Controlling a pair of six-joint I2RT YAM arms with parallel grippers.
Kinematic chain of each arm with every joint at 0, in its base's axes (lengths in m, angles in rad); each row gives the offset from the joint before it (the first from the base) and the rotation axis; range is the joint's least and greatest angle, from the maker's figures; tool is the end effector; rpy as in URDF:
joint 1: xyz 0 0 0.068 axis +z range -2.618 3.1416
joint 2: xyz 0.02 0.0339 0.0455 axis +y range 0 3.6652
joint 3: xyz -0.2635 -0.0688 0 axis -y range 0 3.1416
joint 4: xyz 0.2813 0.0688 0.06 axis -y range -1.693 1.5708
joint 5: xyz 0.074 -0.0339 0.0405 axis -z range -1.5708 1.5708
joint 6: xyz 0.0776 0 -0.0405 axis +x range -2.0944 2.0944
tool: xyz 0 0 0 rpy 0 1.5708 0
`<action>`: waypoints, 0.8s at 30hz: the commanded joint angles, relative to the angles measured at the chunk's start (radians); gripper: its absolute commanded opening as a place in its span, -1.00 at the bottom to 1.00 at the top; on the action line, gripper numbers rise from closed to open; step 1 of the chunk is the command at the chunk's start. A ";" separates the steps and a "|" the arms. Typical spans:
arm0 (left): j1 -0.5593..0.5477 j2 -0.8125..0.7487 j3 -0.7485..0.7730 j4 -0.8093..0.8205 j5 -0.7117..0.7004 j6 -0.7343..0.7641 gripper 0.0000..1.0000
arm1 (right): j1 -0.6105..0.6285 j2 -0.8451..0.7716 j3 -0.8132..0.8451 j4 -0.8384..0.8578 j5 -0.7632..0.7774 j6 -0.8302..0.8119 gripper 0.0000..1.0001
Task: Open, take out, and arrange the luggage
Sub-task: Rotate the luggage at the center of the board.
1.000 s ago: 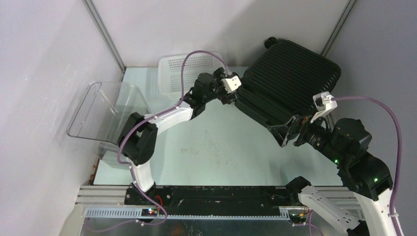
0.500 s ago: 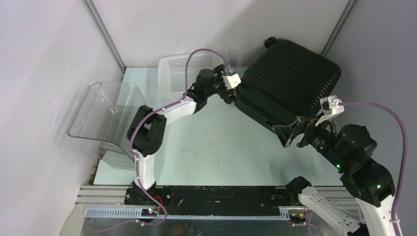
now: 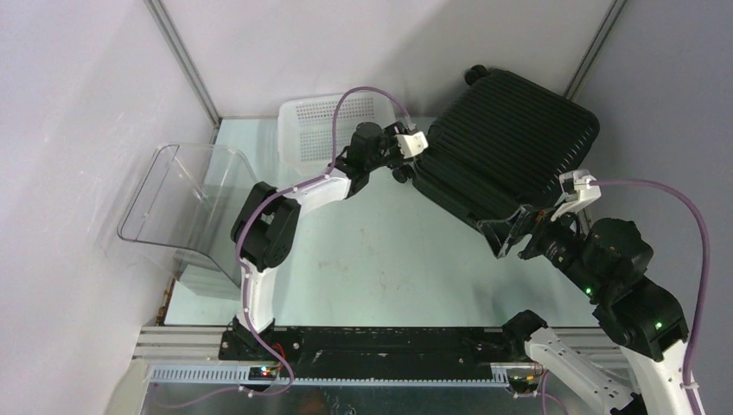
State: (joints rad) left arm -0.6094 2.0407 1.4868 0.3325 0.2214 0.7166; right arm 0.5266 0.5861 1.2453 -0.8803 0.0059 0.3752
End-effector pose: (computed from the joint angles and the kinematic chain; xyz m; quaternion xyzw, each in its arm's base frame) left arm 0.4463 -0.3323 0.2186 0.5321 0.5692 -0.0529 0.6246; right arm 0.1161 0.0670 0.4457 -0.0572 0.7787 0.2702 0.5633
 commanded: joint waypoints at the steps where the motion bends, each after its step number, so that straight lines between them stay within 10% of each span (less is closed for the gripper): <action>1: -0.016 -0.033 0.043 -0.016 0.011 -0.009 0.13 | -0.004 -0.009 -0.051 -0.027 0.074 0.205 0.99; 9: -0.053 -0.158 -0.045 -0.106 -0.005 -0.018 -0.89 | -0.006 -0.012 -0.170 -0.116 0.189 0.467 0.91; 24: -0.148 -0.433 -0.320 -0.128 0.009 -0.091 -1.00 | -0.232 0.105 -0.141 -0.156 0.217 0.454 0.84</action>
State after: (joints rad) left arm -0.7280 1.7428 1.2304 0.1715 0.2165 0.6518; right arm 0.4019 0.6426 1.0718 -1.0248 0.2417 0.8307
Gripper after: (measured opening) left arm 0.557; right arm 0.916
